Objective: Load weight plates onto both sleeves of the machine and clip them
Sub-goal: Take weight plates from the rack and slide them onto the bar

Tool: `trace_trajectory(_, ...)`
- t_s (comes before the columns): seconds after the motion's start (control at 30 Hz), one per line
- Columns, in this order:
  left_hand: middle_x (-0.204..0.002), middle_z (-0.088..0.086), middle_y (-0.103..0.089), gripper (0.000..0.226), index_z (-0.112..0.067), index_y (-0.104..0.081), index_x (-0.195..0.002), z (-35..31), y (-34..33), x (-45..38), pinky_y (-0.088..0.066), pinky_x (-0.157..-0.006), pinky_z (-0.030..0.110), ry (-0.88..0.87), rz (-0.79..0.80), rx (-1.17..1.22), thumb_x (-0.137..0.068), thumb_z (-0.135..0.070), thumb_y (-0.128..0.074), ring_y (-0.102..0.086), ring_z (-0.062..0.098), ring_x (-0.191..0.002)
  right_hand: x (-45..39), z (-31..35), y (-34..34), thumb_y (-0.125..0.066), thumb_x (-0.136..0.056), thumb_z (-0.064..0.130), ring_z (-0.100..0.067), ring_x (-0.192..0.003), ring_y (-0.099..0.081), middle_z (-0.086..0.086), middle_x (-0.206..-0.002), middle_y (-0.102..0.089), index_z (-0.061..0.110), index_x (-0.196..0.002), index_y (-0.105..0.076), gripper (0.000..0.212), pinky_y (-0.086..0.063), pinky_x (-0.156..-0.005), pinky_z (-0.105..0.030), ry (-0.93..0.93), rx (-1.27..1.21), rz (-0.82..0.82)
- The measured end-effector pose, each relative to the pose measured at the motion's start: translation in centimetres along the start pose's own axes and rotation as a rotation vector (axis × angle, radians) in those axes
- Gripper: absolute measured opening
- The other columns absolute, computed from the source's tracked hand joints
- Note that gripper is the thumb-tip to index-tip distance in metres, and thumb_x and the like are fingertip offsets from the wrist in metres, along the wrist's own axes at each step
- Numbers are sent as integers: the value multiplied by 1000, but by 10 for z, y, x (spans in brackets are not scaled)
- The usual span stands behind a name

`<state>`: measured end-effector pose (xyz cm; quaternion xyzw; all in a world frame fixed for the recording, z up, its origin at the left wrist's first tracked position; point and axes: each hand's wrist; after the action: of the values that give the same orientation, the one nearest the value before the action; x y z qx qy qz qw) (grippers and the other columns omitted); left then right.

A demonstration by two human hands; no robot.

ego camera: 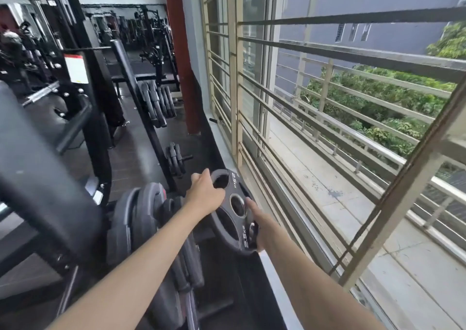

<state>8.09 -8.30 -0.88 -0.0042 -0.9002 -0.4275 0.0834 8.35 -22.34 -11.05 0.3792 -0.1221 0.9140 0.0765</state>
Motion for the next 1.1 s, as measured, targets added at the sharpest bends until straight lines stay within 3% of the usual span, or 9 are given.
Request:
trace_trajectory(0.1,-152,12,-35,68,-16,-41,-149,-6,31,21,-38,-110,43,91,-106,251,-85,-40,-49,-47,35,-132,22,30,-10,-86,-67,60,-29,-121,-61,-11,-128,-67,9,-135,-61,89,-48,-104,-41,163,-36,13)
trace_trajectory(0.23,-134,9,-58,80,-16,-52,-137,5,73,60,-46,-103,47,127,-248,529,-66,-53,-49,-58,32,-119,71,59,-39,-88,-70,51,-29,-106,-63,-12,-115,-66,5,-132,-61,81,-48,-85,-37,342,9,51)
trace_trajectory(0.37,-123,8,-65,72,-19,-57,-124,33,117,114,-49,-102,50,108,-347,730,-63,-56,-57,-63,30,-111,108,60,-70,-93,-28,71,-25,-95,-67,-4,-114,-71,13,-124,-68,115,-54,-78,-34,469,93,85)
trace_trajectory(0.53,-130,5,-64,79,-22,-60,-127,92,163,209,-48,-103,54,103,-522,906,-56,-58,-63,-62,29,-117,246,0,-112,-83,-83,38,-23,-77,-65,-10,-86,-69,10,-86,-65,33,-53,-72,-37,600,170,255)
trace_trajectory(0.6,-128,3,-64,72,-24,-59,-126,120,183,266,-51,-100,49,103,-598,954,-61,-56,-64,-62,26,-115,289,-35,-135,-80,-86,35,-28,-77,-69,-18,-90,-74,4,-92,-69,33,-55,-72,-37,683,216,320)
trace_trajectory(0.73,-105,0,-66,39,-24,-59,-118,189,222,372,-53,-65,27,127,-720,978,-84,-43,-64,-64,15,-89,360,-117,-194,-87,-74,47,-32,-91,-74,-14,-102,-77,6,-107,-69,56,-60,-77,-42,734,216,438)
trace_trajectory(0.83,-114,12,-68,61,-19,-53,-129,238,246,447,-47,-67,30,188,-781,974,-78,-50,-65,-66,26,-100,406,-180,-232,-83,-81,38,-25,-69,-66,-12,-82,-71,6,-96,-70,37,-52,-52,-29,708,225,525)
trace_trajectory(0.93,-87,-5,-57,29,-18,-51,-112,285,264,520,-35,-57,26,277,-879,971,-94,-40,-59,-54,8,-74,451,-239,-263,-80,-86,32,-15,-51,-59,-7,-72,-68,6,-97,-68,31,-46,-40,-25,639,270,622)
trace_trajectory(1.1,-96,10,-65,53,-18,-59,-113,344,282,613,-44,-69,29,434,-968,931,-75,-54,-67,-58,17,-76,504,-321,-301,-79,-88,27,-29,-83,-72,-18,-100,-77,2,-99,-70,29,-60,-83,-45,533,366,743)
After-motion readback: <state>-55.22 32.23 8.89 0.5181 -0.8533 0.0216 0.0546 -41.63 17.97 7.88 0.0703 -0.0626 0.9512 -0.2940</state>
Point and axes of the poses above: each hand's wrist, its own x-axis away from the middle knuckle, its own y-axis out of the back of the hand, z = x × y
